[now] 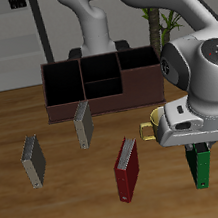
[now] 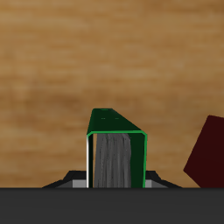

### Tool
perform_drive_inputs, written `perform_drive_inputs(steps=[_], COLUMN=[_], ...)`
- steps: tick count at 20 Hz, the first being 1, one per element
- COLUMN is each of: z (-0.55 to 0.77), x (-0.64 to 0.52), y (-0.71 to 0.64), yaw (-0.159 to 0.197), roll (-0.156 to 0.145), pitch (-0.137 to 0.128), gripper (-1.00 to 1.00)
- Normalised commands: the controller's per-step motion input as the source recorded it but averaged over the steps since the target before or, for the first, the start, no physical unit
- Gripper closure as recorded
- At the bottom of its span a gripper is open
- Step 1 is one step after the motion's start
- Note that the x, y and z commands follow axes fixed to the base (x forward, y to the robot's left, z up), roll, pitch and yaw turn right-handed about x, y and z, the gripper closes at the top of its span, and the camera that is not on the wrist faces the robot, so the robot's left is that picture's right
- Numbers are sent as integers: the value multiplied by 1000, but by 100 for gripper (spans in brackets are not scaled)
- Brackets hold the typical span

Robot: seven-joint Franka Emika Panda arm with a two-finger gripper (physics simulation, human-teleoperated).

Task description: Place the green book into the back desk caddy's front compartment and place the left yellow book into the back desk caddy's right compartment and place the red book into the back desk caddy's right compartment

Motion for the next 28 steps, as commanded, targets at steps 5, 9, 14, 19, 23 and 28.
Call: perform_drive_inputs(steps=[5,9,14,19,23,28], z=[813,806,662,265,184,168], x=[-287,-438,-697,-600,-697,-530], y=[-200,-268,-290,-241,-216,-172], yaw=[-6,2,8,0,29,48], roll=[-18,-39,50,19,75,30], pitch=[-70,-73,-52,13,-28,-39], gripper=[100,100,100,100,100,100])
